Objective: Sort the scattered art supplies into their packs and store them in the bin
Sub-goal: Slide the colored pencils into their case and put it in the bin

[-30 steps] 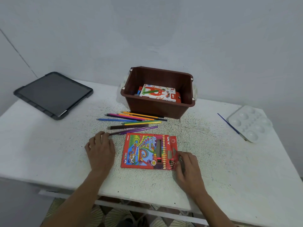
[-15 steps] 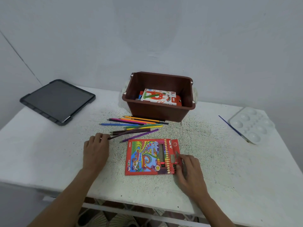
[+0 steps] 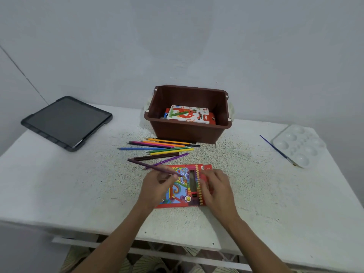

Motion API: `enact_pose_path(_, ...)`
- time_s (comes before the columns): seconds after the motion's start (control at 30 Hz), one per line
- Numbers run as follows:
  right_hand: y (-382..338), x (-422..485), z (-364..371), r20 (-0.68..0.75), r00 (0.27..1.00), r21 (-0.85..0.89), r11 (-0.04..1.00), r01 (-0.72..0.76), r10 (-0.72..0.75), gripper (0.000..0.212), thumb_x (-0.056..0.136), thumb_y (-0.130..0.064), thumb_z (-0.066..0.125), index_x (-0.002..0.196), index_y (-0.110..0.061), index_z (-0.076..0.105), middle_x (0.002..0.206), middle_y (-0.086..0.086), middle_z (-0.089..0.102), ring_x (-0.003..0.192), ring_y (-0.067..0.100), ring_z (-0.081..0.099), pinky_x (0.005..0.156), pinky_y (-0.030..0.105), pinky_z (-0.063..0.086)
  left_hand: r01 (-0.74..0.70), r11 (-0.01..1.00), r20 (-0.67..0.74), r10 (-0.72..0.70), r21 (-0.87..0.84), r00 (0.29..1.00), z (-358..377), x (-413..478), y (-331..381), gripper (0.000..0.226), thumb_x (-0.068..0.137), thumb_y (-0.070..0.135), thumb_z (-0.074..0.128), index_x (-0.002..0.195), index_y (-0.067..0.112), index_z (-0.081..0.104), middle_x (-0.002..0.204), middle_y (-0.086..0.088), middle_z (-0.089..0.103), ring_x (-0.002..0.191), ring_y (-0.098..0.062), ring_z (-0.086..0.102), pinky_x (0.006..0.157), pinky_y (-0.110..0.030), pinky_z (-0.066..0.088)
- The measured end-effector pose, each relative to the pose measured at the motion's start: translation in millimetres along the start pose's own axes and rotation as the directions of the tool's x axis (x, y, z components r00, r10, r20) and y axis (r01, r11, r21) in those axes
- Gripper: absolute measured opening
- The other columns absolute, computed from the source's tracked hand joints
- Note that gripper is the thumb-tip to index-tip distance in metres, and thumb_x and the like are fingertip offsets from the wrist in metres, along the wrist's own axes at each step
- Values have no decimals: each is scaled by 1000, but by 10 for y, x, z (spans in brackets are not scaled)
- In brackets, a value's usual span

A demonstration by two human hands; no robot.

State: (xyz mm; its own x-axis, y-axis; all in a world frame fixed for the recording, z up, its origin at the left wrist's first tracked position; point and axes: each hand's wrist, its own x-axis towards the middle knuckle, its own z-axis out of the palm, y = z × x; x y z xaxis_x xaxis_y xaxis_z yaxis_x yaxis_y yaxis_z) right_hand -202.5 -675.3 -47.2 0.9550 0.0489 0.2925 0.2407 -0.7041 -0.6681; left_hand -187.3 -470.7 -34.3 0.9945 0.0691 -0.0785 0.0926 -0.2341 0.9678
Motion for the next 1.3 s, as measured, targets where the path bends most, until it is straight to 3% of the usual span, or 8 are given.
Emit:
enact_pose_path(0.13, -36, 53, 13, 105, 991, -34, 995, 89, -85, 29, 94, -29, 56, 119, -17, 66, 104, -2, 57, 95, 11, 48, 77, 16, 37, 4, 999, 69, -2, -32, 998, 141, -37, 5, 8, 85, 13, 75, 93, 16, 73, 93, -1, 77, 88, -16, 74, 83, -42, 60)
enact_pose_path(0.37, 47, 11, -45, 157, 978, -46, 988, 149, -140, 21, 92, -21, 55, 104, -13, 70, 96, -1, 61, 87, 12, 51, 71, 20, 39, 23, 996, 157, -9, -90, 988, 215, -93, 36, 11, 86, 10, 74, 95, 16, 71, 94, -1, 76, 92, -16, 72, 84, -39, 59)
enact_pose_path(0.47, 224, 29, -218, 126, 980, -114, 979, 168, -153, 17, 93, -22, 57, 101, -17, 70, 92, -4, 62, 83, 12, 51, 68, 23, 40, -47, 983, 148, 20, 177, 989, 75, -46, -97, 28, 85, 34, 75, 110, 27, 66, 111, 13, 68, 101, -8, 67, 81, -30, 59)
enact_pose_path(0.53, 454, 44, -434, 78, 989, -189, 972, 138, -125, 11, 89, -11, 68, 98, -15, 72, 86, -4, 60, 76, 14, 51, 63, 25, 39, -204, 842, 104, 176, 499, 979, -119, 7, -287, 47, 84, 53, 70, 122, 29, 58, 123, 16, 56, 110, -5, 55, 88, -29, 52)
enact_pose_path(0.63, 860, 32, -831, 20, 1000, -318, 948, 25, -19, 15, 83, -4, 74, 97, -10, 74, 79, -1, 59, 70, 24, 55, 58, 31, 43, -311, 662, 115, 323, 682, 940, -406, -1, -605, 70, 81, 69, 54, 131, 20, 53, 134, -2, 54, 119, -18, 53, 94, -43, 47)
enact_pose_path(0.77, 1236, 19, -1291, -8, 998, -454, 889, -65, 69, 12, 85, -7, 73, 96, -10, 75, 79, 1, 60, 72, 29, 58, 58, 34, 46, -306, 617, 112, 332, 725, 937, -554, -62, -841, 76, 85, 75, 42, 136, 19, 49, 140, -4, 49, 126, -19, 48, 100, -43, 40)
enact_pose_path(0.97, 1342, 92, -1457, 30, 998, -507, 862, -32, 55, 12, 85, -7, 72, 96, -12, 74, 78, -1, 58, 69, 25, 54, 54, 32, 43, -306, 596, 114, 338, 743, 934, -524, -51, -808, 76, 87, 76, 36, 135, 19, 50, 136, -2, 52, 124, -20, 50, 100, -41, 38)
enact_pose_path(1.3, 925, -13, -783, 158, 972, -393, 891, 225, -176, 11, 91, -20, 65, 94, -13, 73, 73, -1, 55, 63, 23, 51, 49, 31, 42, -303, 581, 120, 332, 755, 936, -519, -84, -767, 75, 89, 74, 35, 135, 18, 52, 137, -2, 52, 123, -19, 50, 100, -40, 40)
